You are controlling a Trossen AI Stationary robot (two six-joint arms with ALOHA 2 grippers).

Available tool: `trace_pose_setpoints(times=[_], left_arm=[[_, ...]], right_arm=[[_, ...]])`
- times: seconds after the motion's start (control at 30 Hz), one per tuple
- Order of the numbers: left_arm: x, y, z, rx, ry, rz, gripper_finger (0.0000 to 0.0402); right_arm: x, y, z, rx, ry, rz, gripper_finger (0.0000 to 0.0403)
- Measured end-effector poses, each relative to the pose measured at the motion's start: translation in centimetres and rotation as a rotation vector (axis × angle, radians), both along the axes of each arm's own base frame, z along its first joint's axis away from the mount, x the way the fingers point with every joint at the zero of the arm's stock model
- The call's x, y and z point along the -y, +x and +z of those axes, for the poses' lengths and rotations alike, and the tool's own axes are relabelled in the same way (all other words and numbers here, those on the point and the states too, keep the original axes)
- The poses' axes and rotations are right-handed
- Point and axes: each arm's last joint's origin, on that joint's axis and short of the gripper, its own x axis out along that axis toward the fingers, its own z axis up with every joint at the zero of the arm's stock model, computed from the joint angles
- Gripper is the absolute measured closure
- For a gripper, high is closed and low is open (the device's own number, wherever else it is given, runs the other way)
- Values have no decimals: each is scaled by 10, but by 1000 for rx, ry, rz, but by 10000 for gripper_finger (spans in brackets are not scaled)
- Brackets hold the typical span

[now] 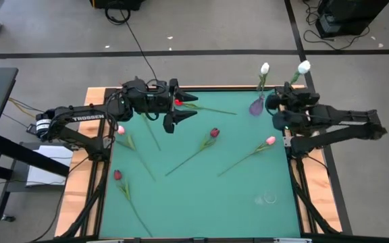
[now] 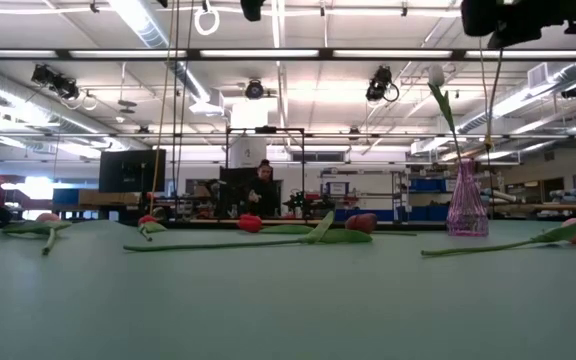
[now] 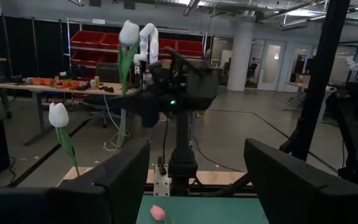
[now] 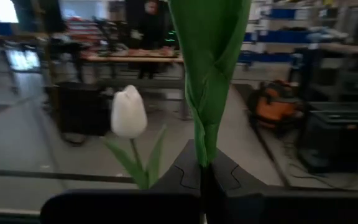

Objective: Sort flowers into vase by color
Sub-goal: Put the white flower into the violet vase

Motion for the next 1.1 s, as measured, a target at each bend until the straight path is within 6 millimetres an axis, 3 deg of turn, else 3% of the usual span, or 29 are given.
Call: trace_pose_setpoints(times=[0.17, 0.3, 0.47, 0.87, 1.0, 1.1], left_arm=[[0, 0, 0, 0, 0, 0, 134], [0, 0, 0, 0, 0, 1, 134], [0, 0, 0, 0, 0, 1, 134], [0, 0, 0, 0, 0, 1, 134], [0, 0, 0, 0, 0, 1, 134], [0, 0, 0, 0, 0, 1, 134]], right_arm=[[14, 12, -4, -57, 33, -52, 399], [23, 29, -7, -121, 97, 67, 397], [30, 41, 6, -150, 3, 203, 398], [63, 6, 21, -120, -31, 224, 399], [75, 2, 18, -113, -20, 268, 400], [82, 2, 5, -115, -2, 266, 400]])
